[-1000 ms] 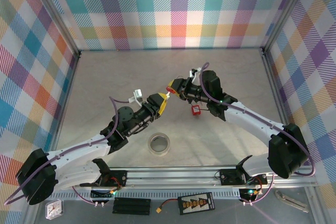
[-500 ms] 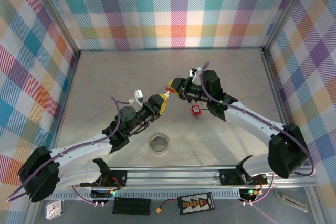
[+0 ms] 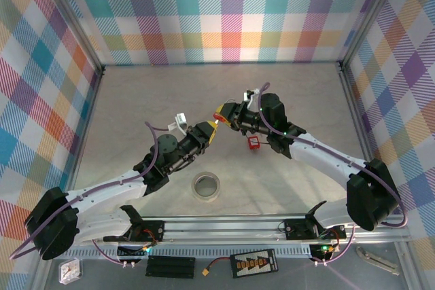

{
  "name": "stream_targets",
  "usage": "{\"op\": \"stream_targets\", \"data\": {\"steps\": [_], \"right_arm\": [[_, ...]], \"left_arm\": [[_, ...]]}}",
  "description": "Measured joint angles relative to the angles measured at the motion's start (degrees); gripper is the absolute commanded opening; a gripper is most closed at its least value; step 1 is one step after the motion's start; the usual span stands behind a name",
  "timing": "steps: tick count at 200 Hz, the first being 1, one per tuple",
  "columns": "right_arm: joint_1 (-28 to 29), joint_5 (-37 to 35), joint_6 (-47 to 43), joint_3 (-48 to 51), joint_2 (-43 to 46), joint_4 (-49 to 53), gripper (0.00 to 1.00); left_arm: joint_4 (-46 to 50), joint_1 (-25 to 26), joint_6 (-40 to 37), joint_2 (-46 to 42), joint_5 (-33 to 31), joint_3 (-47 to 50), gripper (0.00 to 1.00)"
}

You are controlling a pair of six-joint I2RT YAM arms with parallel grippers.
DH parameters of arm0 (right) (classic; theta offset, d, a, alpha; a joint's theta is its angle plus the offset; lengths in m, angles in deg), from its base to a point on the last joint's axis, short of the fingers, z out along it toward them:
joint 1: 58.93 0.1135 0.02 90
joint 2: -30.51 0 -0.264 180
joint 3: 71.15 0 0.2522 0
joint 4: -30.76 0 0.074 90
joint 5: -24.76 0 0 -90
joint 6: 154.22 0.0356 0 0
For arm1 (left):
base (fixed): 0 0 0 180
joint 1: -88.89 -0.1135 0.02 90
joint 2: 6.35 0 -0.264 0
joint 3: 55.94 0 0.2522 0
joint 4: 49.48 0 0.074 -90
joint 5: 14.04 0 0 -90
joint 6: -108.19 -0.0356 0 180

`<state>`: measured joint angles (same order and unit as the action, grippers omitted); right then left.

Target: Unlock with the key

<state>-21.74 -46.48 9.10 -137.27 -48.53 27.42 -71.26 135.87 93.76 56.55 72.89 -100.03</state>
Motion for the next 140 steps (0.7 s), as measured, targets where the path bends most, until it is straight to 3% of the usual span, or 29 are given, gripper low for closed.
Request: {"op": "stream_targets", "data": {"steps": [21, 90, 140], "right_arm": [[-0.1, -0.1, 0.0, 0.1, 0.0, 0.0, 0.00], [0.3, -0.4, 0.6, 0.6, 0.0, -1.2, 0.00], [1.4, -6.7, 1.1, 1.8, 0.0, -4.5, 0.00]], "left_arm": [[0.1, 0.0, 0.0, 0.2, 0.0, 0.0, 0.00], [0.9, 0.0, 0.0, -0.3, -0.3, 0.0, 0.00], [-1.7, -1.7, -0.6, 3.2, 0.5, -1.6, 0.00]]}}
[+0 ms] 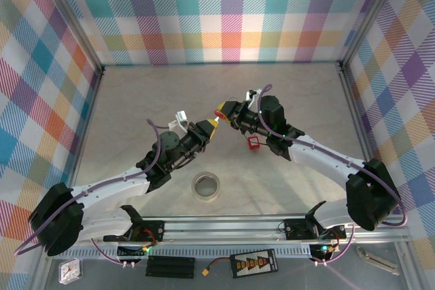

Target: Unlock with the key

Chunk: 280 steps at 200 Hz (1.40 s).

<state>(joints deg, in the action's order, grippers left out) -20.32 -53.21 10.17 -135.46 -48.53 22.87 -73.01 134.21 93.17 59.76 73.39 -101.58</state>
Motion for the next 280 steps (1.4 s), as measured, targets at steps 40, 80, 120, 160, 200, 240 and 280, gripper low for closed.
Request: {"op": "stream_targets", "data": {"steps": [40, 80, 120, 160, 200, 240, 280], "right_arm": [[-0.6, -4.9, -0.5, 3.5, 0.0, -8.6, 0.00], [-3.9, -4.0, -3.9, 6.0, 0.0, -15.5, 0.00], [-5.2, -0.7, -12.2, 3.2, 2.0, -13.1, 0.00], [-4.9, 0.5, -13.2, 1.9, 4.6, -18.5, 0.00], [-4.9, -3.5, -11.8, 0.0, 2.1, -28.6, 0.00], [-5.3, -5.6, -13.1, -4.7, 0.0, -29.7, 0.00], [-5.3, -7.9, -23.4, -9.2, 3.7, -20.1, 0.00]], "left_arm": [[-7.4, -4.1, 2.2, 6.8, 6.9, -2.2, 0.00], [-16.9, -5.4, 6.9, 15.0, 12.5, -4.8, 0.00], [-15.2, -5.7, 4.2, 13.9, 14.9, -7.8, 0.00], [-0.1, -4.6, -9.3, 7.1, 14.5, -15.7, 0.00], [3.2, -4.4, -17.2, 9.8, 13.5, -24.3, 0.00], [5.7, -4.6, -21.4, 12.2, 10.9, -30.7, 0.00], [5.3, -5.8, -17.6, 15.3, 16.7, -36.2, 0.00]]}}
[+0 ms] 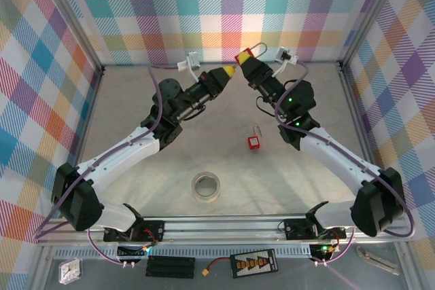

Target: Unlock with the key

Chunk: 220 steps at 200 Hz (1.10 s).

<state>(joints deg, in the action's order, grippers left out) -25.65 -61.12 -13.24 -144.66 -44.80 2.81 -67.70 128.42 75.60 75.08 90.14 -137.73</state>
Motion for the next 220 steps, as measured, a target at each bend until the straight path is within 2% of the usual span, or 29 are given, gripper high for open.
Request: {"op": "stream_targets", "data": {"steps": [36, 65, 97, 123, 145, 159, 182, 199, 220], "right_arm": [[0.0, -1.8, -12.4, -0.4, 5.2, 6.9, 0.00], [0.0, -1.3, -18.7, -1.8, 6.1, 8.5, 0.00], [0.0, 2.7, -19.9, -4.4, 5.6, 7.7, 0.00], [0.0, 6.8, -13.9, -3.1, 4.1, -2.6, 0.00], [0.0, 9.1, -6.8, -1.9, 1.2, -13.4, 0.00], [0.0, 9.7, -4.7, -2.6, -0.4, -16.7, 0.00], [0.5, 9.3, -4.7, -5.4, -1.4, -15.1, 0.00], [1.1, 8.6, -4.7, -7.5, -1.5, -12.7, 0.00], [2.9, 8.3, -4.7, -9.9, -1.5, -7.5, 0.00]], "left_arm": [[-7.2, -0.1, 8.2, 3.8, 7.8, -1.7, 0.00], [-12.6, -0.1, 12.6, 5.9, 10.4, -2.4, 0.00], [-18.6, -0.1, 14.1, 6.0, 11.3, -2.8, 0.00], [-20.2, -0.1, 11.1, 4.3, 12.3, -2.9, 0.00], [-15.5, 0.4, 4.5, 1.3, 11.5, -3.3, 0.00], [-10.3, 0.6, 0.6, -0.2, 10.5, -5.0, 0.00], [-1.7, 1.2, -5.1, -1.4, 8.2, -8.9, 0.00], [7.3, 2.9, -10.4, -3.0, 3.8, -12.5, 0.00], [16.3, 4.2, -13.0, -5.4, -1.3, -14.1, 0.00]]}}
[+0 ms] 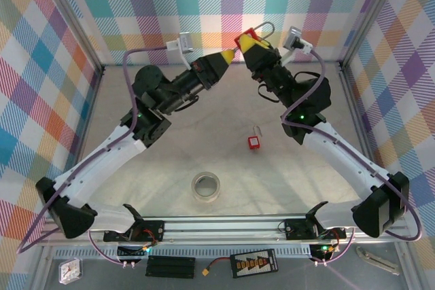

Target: Unlock with the key

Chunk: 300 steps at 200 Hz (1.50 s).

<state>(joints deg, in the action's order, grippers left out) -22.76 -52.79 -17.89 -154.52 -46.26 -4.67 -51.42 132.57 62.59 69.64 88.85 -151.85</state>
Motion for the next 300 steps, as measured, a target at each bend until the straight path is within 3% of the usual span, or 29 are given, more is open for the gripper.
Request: {"op": "stream_targets", "data": {"steps": [31, 84, 124, 212, 246, 272, 300], "right_arm": [[1.7, 0.5, 3.2, 0.0, -0.1, 6.3, 0.00], [1.6, -0.2, 6.3, 2.2, -1.8, 17.1, 0.00], [1.5, 1.3, 13.5, 4.4, -3.8, 17.5, 0.00], [2.5, 10.2, 28.3, 10.2, -10.3, 17.2, 0.00], [2.6, 10.2, 29.3, 10.4, -10.4, 15.8, 0.00], [2.4, 5.9, 24.2, 11.0, -9.5, 16.4, 0.00], [-0.3, 1.8, 17.8, 11.9, -7.5, 16.8, 0.00]], "left_arm": [[8.6, 0.5, 0.2, -4.1, -5.1, 1.9, 0.00], [4.4, -0.5, 9.7, -6.2, -10.2, 14.4, 0.00], [8.7, -0.5, 11.1, -7.8, -12.9, 17.2, 0.00], [29.7, 3.5, 3.2, -11.1, -27.0, 19.9, 0.00], [26.2, 1.3, 5.4, -11.7, -22.3, 22.1, 0.00], [12.8, -3.8, 14.7, -10.6, -11.9, 28.3, 0.00], [-4.5, -6.6, 26.1, -3.8, -3.4, 30.4, 0.00]]}}
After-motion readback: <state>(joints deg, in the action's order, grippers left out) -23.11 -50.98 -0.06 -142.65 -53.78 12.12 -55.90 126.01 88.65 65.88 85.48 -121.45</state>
